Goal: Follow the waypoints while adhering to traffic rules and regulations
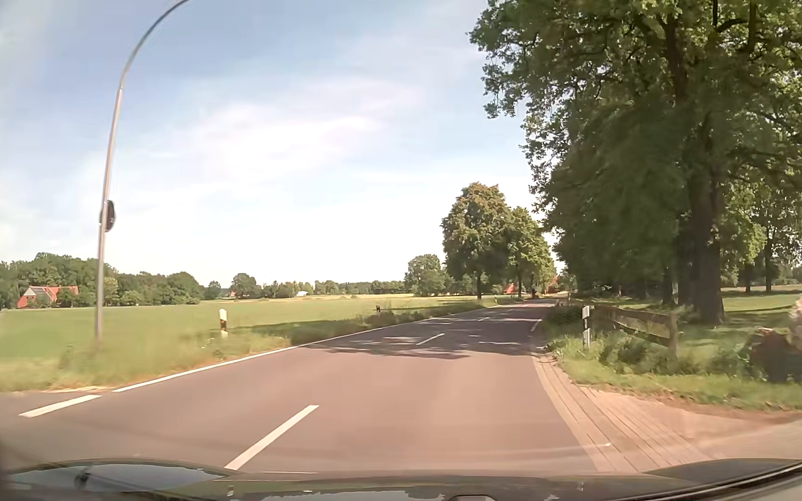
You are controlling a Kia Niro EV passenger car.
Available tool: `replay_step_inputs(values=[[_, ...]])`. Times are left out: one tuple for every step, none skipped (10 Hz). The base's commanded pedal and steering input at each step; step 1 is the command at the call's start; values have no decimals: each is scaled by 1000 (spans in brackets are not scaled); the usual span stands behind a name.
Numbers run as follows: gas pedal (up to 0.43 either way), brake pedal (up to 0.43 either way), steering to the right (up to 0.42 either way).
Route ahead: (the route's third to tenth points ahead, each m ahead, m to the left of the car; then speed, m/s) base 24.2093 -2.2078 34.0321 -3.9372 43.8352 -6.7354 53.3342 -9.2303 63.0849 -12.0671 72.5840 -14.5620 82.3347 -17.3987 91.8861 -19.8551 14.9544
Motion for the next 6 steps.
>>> replay_step_inputs(values=[[248, 0, 46], [248, 0, 46], [248, 0, 47], [240, 0, 48], [240, 0, 49], [220, 0, 50]])
